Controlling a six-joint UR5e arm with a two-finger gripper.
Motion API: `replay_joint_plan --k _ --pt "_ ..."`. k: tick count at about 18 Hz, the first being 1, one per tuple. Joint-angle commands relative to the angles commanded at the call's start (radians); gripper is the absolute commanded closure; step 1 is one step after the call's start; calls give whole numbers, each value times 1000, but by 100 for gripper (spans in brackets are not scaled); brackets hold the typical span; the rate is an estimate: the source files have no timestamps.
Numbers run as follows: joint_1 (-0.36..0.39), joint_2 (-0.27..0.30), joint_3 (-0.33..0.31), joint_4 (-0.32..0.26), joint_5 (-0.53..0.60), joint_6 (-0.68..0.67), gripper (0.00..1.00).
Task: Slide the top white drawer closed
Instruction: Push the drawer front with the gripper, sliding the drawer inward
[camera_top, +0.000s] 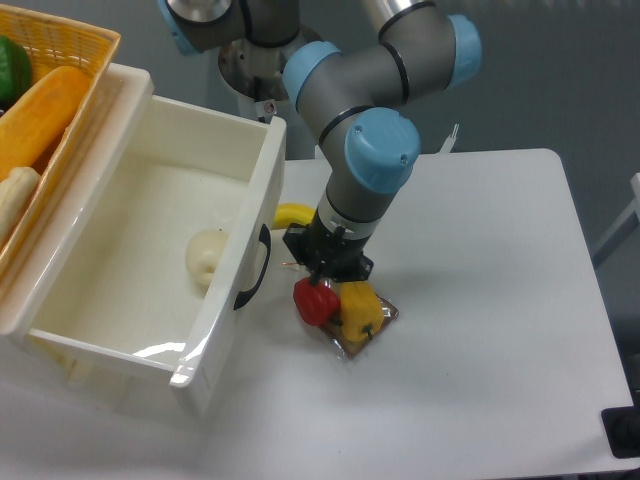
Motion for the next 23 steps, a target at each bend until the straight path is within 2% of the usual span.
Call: replay_joint_plan --k 7,11,16,23 --pt "-3 0 2 -46 -38 0 97" --pt "-5 2 12 -100 -48 1 98" --pt "-21 2 32 -138 -71 -12 98" --pt "-51 2 32 -140 -80 -26 97"
